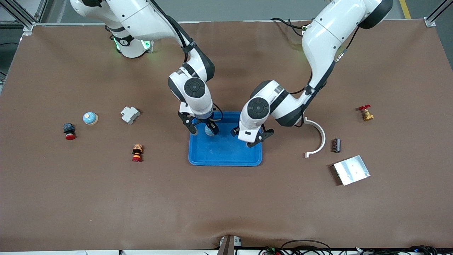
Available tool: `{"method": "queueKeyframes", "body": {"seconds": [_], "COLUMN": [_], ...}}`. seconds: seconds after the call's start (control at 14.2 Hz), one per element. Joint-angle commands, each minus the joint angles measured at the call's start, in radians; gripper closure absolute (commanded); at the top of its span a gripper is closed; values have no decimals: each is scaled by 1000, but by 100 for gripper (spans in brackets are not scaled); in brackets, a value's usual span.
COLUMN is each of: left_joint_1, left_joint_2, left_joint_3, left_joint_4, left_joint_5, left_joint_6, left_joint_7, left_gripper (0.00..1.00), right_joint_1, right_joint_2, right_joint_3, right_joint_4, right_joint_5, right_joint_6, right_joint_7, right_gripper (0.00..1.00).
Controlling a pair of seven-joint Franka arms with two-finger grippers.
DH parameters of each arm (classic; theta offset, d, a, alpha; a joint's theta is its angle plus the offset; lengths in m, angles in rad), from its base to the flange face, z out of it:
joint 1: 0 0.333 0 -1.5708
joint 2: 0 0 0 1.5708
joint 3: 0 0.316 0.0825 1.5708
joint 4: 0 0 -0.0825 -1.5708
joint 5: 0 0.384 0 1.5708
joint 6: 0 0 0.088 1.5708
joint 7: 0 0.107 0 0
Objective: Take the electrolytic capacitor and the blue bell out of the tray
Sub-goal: 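Grasp the bell with the right gripper while the left gripper grasps the capacitor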
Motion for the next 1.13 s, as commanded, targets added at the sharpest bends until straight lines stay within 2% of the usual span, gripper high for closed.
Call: {"method": "queueKeyframes", "body": {"seconds": [0.0, 0.42, 0.49, 0.56, 0.63, 0.84, 0.99, 1.06], "left_joint_1": [-22, -37, -39, -45, -45, -45, -45, -45], "left_joint_2": [12, 35, 35, 35, 35, 31, 28, 28], "left_joint_3": [13, 13, 13, 13, 15, 27, 33, 33], "left_joint_4": [-12, -9, -8, -6, -6, -5, -1, 0], "left_joint_5": [46, 58, 58, 58, 58, 58, 58, 58], "left_joint_6": [1, 1, 1, 1, 1, -2, -2, -2], "left_joint_7": [-36, -63, -65, -65, -65, -65, -85, -114], "left_gripper": [0, 0, 4, 23, 38, 75, 95, 100], "right_joint_1": [18, 15, 15, 15, 15, 17, 18, 18], "right_joint_2": [49, 80, 80, 80, 83, 94, 94, 95], "right_joint_3": [-13, -15, -15, -18, -18, -18, -18, -18], "right_joint_4": [61, 86, 86, 86, 87, 87, 87, 87], "right_joint_5": [-53, -68, -70, -79, -84, -84, -84, -84], "right_joint_6": [-5, -3, -3, -3, -2, 20, 20, 21], "right_joint_7": [55, 55, 55, 55, 55, 67, 69, 75], "right_gripper": [0, 0, 0, 0, 0, 0, 0, 0]}}
